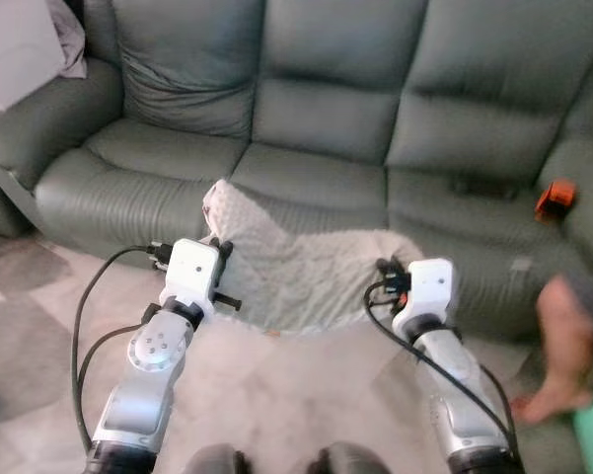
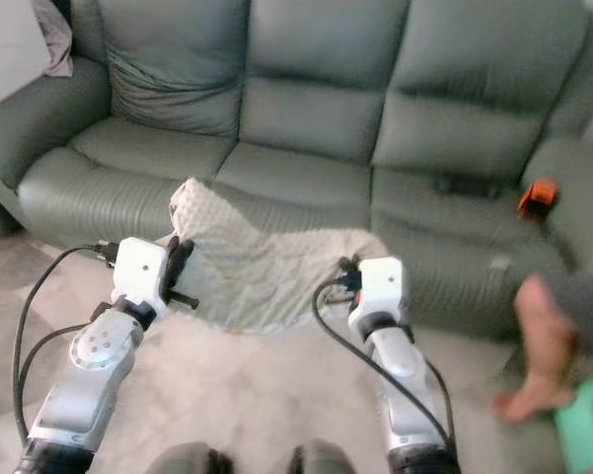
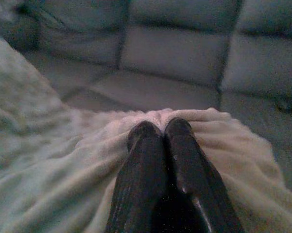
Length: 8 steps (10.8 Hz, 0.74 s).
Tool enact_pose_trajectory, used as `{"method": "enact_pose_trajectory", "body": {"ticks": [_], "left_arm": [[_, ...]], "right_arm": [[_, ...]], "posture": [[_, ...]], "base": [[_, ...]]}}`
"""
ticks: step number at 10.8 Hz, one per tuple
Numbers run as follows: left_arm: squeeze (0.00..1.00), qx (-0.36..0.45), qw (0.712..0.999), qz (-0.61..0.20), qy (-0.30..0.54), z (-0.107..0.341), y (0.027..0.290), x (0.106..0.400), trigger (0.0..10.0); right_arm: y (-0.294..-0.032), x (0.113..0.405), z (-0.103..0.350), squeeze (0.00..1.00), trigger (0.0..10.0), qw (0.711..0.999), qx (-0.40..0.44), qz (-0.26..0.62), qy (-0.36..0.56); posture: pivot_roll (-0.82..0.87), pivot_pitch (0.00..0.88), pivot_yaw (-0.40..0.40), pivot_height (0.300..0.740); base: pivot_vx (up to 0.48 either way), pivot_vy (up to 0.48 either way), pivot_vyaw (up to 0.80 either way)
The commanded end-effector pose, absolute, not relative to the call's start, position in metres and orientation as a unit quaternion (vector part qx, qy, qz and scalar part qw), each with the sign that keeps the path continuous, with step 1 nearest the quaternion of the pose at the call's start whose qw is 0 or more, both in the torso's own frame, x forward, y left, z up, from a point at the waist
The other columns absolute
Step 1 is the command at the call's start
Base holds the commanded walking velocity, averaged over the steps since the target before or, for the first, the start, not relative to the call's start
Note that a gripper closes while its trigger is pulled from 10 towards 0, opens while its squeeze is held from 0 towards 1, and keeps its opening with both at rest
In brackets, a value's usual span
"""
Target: Move the pillow to the sofa
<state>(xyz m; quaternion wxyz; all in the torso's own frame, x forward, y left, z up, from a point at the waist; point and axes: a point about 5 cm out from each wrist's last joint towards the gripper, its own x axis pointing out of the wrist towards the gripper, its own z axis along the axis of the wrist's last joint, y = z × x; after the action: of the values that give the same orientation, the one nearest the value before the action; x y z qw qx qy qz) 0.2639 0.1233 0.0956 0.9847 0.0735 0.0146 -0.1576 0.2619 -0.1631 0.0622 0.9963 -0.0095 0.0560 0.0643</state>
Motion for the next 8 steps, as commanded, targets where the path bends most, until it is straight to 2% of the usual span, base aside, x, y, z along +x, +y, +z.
{"method": "enact_pose_trajectory", "body": {"ticks": [1,3,5,6,8], "left_arm": [[0.00,0.089,0.983,-0.162,-0.011,0.102,0.123,0.260,10.0],[0.00,0.083,0.980,-0.179,0.014,0.091,0.122,0.247,10.0],[0.00,0.075,0.981,-0.180,0.016,0.090,0.122,0.247,10.0],[0.00,0.074,0.980,-0.185,0.015,0.091,0.121,0.247,10.0],[0.00,0.071,0.980,-0.183,0.016,0.090,0.122,0.249,10.0]], "right_arm": [[-0.160,0.266,0.071,0.00,10.0,0.997,-0.004,0.064,0.033],[-0.160,0.263,0.069,0.00,10.0,0.997,0.000,0.064,0.035],[-0.161,0.264,0.068,0.00,10.0,0.997,-0.001,0.063,0.040],[-0.162,0.265,0.069,0.00,10.0,0.997,-0.003,0.062,0.039],[-0.165,0.266,0.069,0.00,10.0,0.998,-0.007,0.059,0.038]], "posture": [[0.02,0.053,-0.045,0.740],[0.02,0.057,-0.051,0.740],[0.02,0.059,-0.054,0.740],[0.02,0.060,-0.054,0.740],[0.02,0.060,-0.052,0.740]], "base": [[0.000,0.000,0.00],[0.000,0.000,0.00],[0.000,0.000,-0.64],[0.319,0.000,-0.60],[0.341,0.000,0.00]]}}
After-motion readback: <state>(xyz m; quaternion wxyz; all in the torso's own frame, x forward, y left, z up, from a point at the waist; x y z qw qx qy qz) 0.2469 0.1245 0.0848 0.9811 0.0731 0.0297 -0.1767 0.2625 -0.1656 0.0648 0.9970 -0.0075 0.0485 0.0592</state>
